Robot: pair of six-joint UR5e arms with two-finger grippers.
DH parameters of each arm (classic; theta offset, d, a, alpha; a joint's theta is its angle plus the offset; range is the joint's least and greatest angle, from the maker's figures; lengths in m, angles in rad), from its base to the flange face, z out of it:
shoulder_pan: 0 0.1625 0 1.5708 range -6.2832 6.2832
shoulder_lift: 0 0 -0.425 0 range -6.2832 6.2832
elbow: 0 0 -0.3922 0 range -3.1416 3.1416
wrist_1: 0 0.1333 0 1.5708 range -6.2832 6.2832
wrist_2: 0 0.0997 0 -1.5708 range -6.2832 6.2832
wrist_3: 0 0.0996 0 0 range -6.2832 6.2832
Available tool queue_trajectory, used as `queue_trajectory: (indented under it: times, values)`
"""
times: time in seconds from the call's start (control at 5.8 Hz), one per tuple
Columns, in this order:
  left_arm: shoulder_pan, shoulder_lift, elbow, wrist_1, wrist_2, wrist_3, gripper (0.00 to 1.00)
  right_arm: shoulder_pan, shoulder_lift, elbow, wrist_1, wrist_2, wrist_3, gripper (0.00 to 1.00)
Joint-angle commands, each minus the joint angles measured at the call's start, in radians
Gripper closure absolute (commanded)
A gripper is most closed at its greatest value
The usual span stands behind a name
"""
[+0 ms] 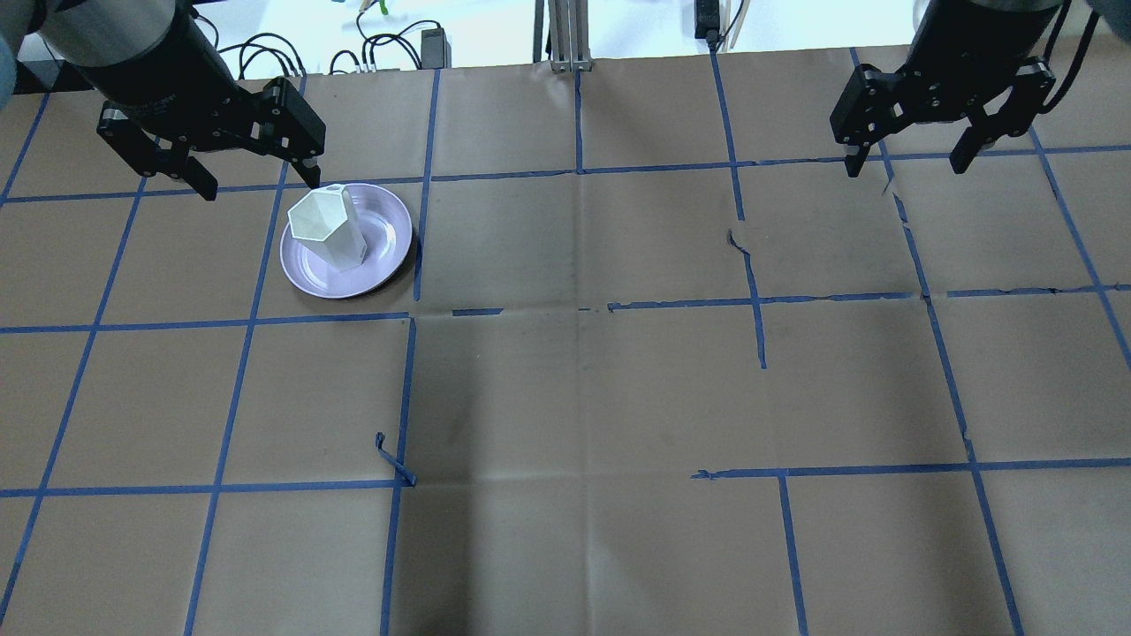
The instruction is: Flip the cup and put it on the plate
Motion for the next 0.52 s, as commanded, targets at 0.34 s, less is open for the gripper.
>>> queue_trajectory:
  times: [0.34]
  values:
    - [0.001, -0.005, 0.0, 0.003, -0.001, 0.007, 0.02, 0.0, 0.0, 0.0, 0.0, 0.0, 0.0, 0.0]
